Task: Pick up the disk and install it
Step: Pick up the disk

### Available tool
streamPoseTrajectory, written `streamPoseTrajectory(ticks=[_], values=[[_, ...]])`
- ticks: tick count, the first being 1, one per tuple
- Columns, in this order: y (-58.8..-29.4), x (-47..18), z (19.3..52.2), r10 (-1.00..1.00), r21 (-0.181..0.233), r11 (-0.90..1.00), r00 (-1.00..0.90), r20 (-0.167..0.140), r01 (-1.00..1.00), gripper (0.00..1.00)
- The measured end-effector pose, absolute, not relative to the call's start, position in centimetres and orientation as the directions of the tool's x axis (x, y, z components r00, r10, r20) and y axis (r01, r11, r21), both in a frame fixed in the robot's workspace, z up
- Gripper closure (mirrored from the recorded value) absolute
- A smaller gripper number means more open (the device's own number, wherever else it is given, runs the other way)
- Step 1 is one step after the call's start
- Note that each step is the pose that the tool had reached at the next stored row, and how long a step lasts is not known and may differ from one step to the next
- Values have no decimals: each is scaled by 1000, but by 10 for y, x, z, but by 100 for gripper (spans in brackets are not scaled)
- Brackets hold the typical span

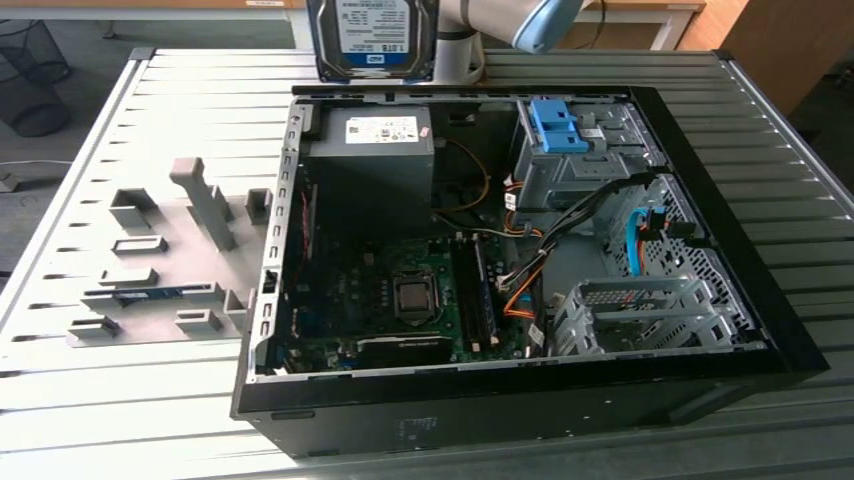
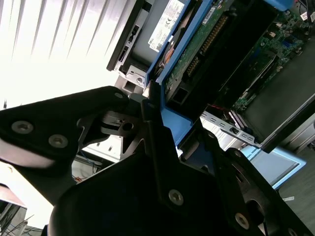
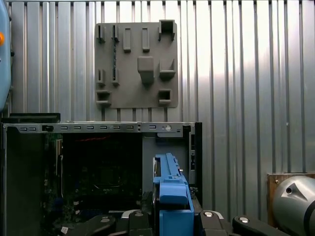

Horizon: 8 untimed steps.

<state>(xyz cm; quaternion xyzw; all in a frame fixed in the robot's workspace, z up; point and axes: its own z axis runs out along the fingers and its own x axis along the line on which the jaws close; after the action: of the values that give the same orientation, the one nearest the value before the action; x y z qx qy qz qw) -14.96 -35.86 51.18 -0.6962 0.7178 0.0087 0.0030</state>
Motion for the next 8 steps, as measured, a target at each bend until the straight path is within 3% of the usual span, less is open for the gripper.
streamPoseTrajectory(ticks=[8], values=[[-359, -144, 512, -999, 8, 31, -31, -16, -999, 63]])
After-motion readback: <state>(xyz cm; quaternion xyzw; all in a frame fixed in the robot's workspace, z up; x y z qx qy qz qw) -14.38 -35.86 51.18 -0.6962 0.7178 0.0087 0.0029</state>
